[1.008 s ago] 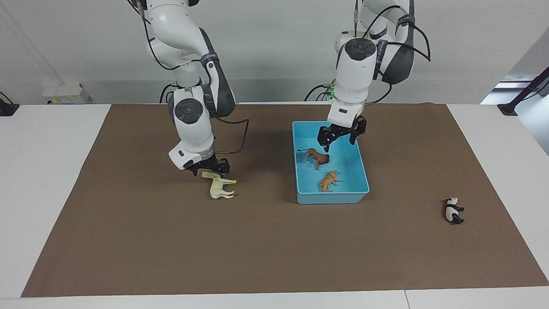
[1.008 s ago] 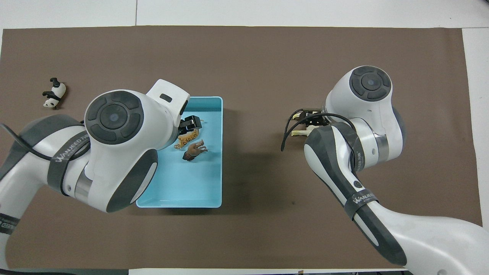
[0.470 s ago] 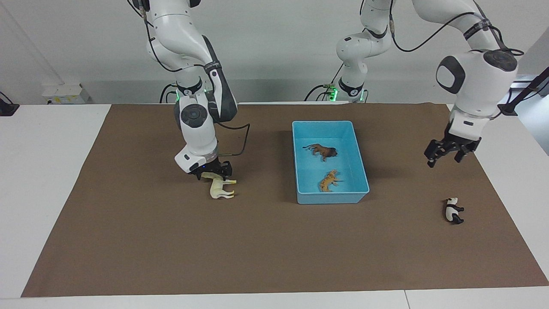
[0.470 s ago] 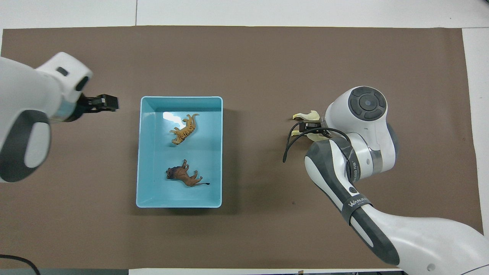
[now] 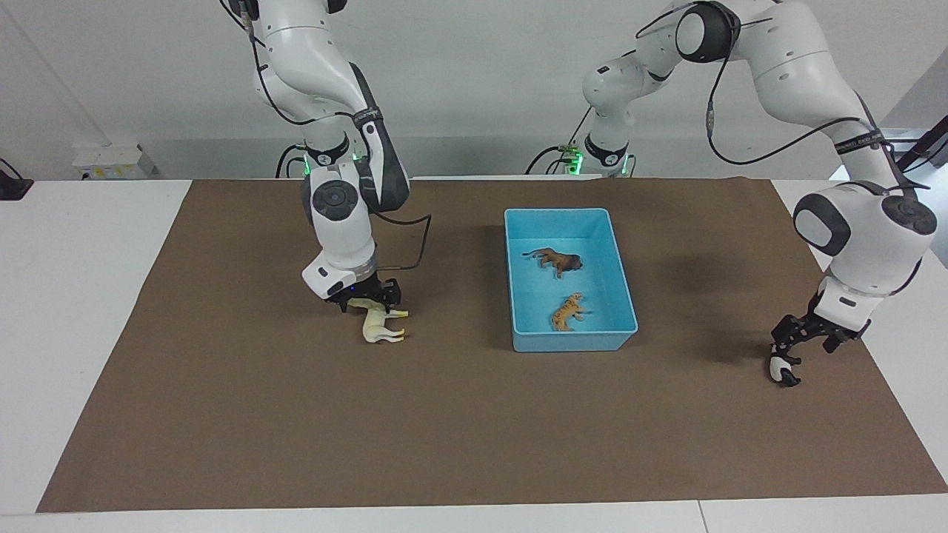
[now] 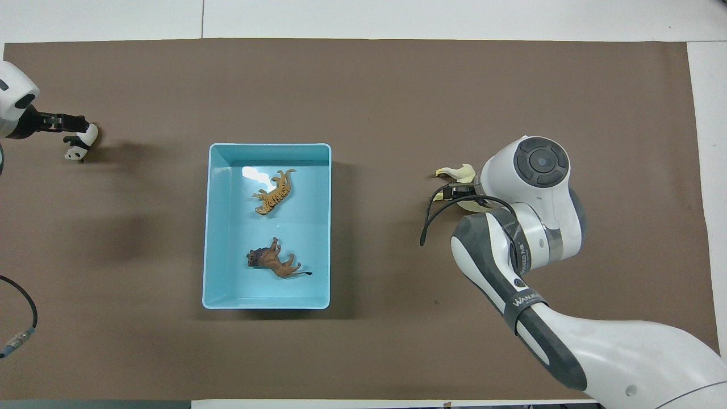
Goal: Put all toys into storage box
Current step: 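Grasp the panda and cream horse with the left and right grippers, then place the panda in the box with the left gripper, then place the cream horse in the box with the right gripper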
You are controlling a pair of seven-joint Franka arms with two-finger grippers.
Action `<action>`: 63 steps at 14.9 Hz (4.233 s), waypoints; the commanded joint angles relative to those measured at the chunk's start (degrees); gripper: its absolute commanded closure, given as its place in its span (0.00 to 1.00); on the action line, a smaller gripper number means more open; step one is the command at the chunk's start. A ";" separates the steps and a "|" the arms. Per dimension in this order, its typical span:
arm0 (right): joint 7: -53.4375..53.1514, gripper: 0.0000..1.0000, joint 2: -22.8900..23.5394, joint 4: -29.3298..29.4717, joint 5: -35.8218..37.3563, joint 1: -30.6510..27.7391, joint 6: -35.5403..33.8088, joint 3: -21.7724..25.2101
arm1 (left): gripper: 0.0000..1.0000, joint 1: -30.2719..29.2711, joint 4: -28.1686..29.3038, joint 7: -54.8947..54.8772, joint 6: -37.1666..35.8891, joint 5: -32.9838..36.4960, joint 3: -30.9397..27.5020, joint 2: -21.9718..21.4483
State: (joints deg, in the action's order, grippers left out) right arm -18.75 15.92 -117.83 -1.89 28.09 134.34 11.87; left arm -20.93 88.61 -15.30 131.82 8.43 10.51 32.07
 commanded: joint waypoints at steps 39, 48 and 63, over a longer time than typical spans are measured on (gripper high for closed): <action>-9.91 1.00 1.05 10.24 0.92 -2.78 -8.27 -0.18 | 0.85 34.11 17.80 52.13 -17.86 -2.71 1.35 -26.70; -14.18 1.00 -1.77 20.08 -0.04 -1.99 -22.70 -0.70 | 0.00 32.81 21.00 50.99 -15.29 -2.71 0.74 -28.20; -74.58 1.00 11.47 33.10 -21.39 21.63 10.29 -2.20 | 0.00 12.14 13.08 20.13 -31.36 -7.09 0.65 -37.07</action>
State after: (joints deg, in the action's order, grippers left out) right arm -90.06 22.30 -85.51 -19.78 47.54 137.99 9.52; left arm -8.55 100.48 5.73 102.89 4.02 10.79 -1.60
